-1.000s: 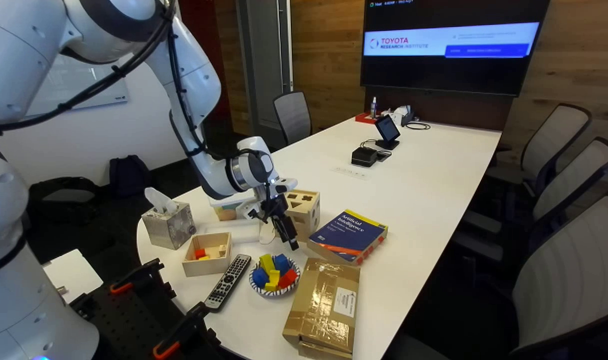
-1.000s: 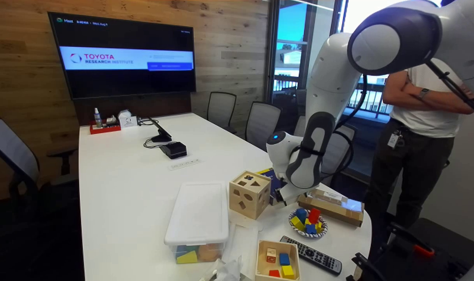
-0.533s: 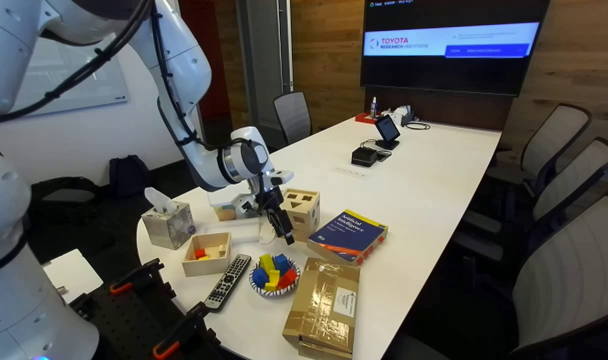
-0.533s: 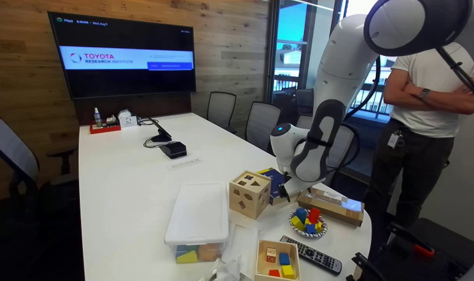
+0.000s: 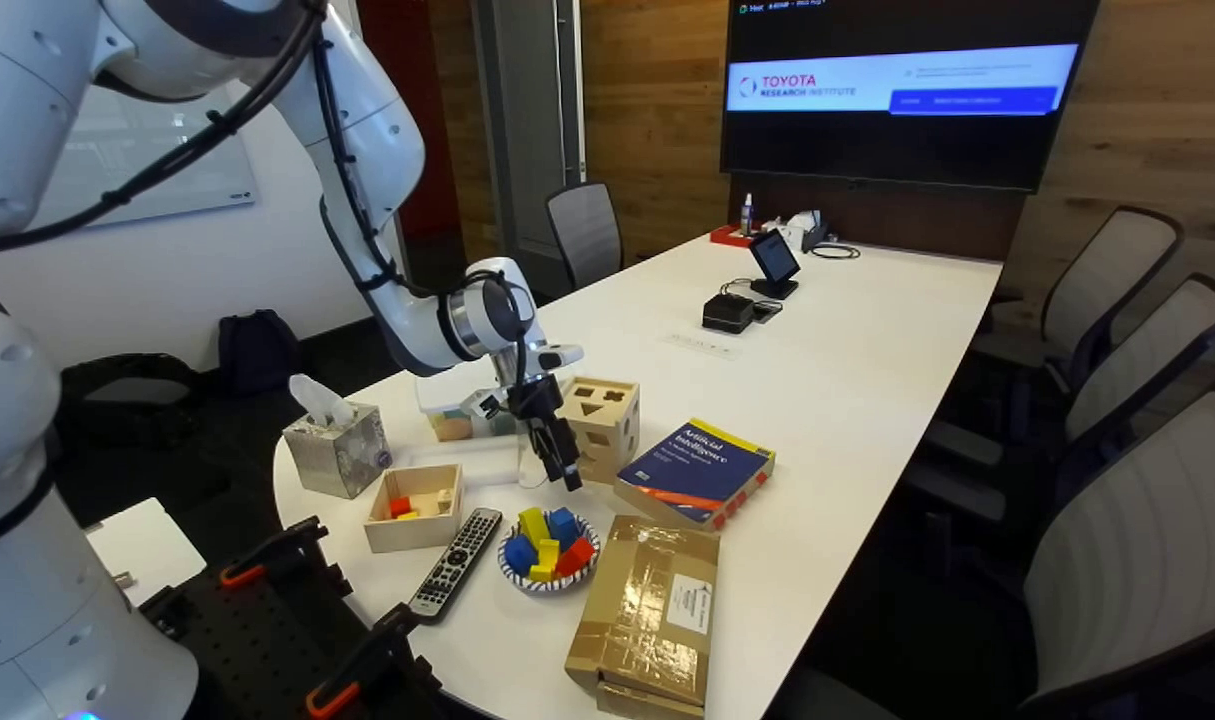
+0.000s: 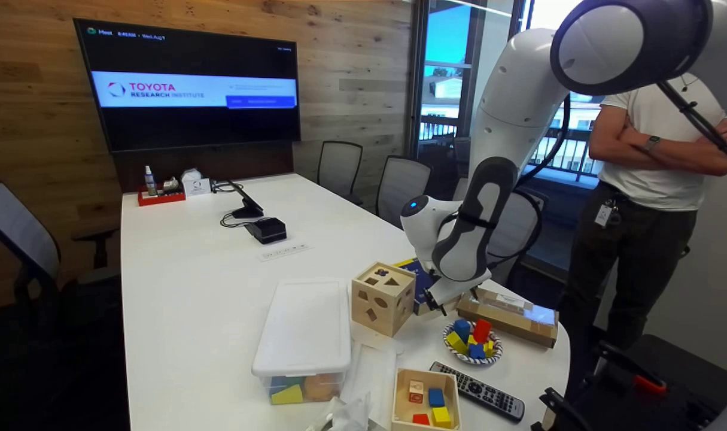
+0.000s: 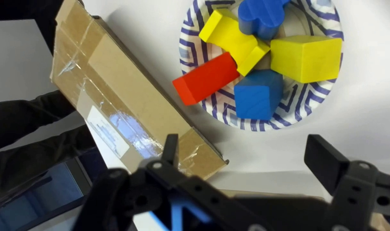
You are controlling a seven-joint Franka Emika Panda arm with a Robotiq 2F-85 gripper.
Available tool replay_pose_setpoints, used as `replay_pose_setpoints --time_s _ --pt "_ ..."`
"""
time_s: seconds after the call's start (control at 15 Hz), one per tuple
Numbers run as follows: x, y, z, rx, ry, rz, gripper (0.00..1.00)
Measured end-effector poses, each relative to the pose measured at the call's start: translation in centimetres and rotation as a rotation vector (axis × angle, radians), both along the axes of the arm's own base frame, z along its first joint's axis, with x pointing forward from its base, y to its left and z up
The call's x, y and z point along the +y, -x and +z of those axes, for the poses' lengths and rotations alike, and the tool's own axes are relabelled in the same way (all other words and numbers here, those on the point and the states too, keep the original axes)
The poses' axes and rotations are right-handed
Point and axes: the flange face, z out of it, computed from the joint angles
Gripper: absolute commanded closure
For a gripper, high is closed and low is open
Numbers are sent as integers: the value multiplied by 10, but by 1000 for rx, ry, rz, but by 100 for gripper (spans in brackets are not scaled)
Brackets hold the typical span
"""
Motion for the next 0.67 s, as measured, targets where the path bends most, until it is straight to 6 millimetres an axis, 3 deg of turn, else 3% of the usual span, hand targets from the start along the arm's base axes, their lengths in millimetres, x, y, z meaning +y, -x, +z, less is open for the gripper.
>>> replay_pose_setpoints --time_s 0.33,0.67 --pt "-3 -9 -1 4 3 -13 0" --pt "-12 1 -3 6 -3 -3 0"
